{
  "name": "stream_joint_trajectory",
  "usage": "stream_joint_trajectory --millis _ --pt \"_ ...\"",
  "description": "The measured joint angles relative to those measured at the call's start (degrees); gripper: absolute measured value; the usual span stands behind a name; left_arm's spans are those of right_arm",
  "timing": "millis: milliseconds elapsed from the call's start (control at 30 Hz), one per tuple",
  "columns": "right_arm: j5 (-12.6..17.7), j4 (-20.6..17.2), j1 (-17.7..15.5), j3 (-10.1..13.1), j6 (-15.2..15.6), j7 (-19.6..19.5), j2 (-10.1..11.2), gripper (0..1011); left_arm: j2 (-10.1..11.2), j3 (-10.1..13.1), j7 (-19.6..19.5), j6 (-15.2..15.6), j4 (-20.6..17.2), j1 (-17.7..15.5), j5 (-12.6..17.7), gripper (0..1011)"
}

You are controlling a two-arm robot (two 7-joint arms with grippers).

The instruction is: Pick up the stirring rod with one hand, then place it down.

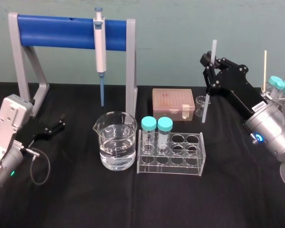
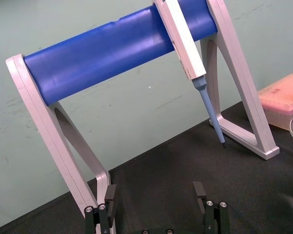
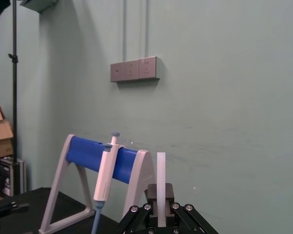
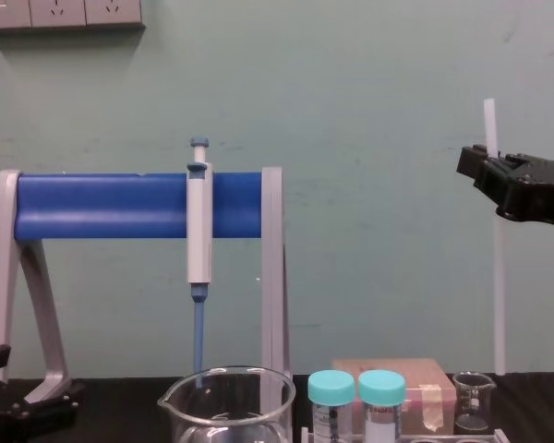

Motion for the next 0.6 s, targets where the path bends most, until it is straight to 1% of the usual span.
stream_joint_trajectory --millis 67,167,233,400,600 --pt "0.6 0.3 0.0 0.0 0.0 0.6 0.2 79 0.0 0.0 0.0 0.0 0.0 0.0 0.0 1000" --pt "2.7 1.6 0.1 0.0 -0.1 3.0 0.9 79 0.0 0.0 0.0 0.0 0.0 0.0 0.0 1000" --pt "3.1 1.8 0.1 0.0 -0.3 3.4 1.1 79 0.0 0.0 0.0 0.0 0.0 0.0 0.0 1000" --pt "6.0 4.0 0.6 -0.4 -1.9 7.3 2.4 79 0.0 0.0 0.0 0.0 0.0 0.0 0.0 1000" --pt "7.9 6.0 1.1 -1.1 -3.1 9.2 2.6 79 0.0 0.0 0.0 0.0 0.0 0.0 0.0 1000"
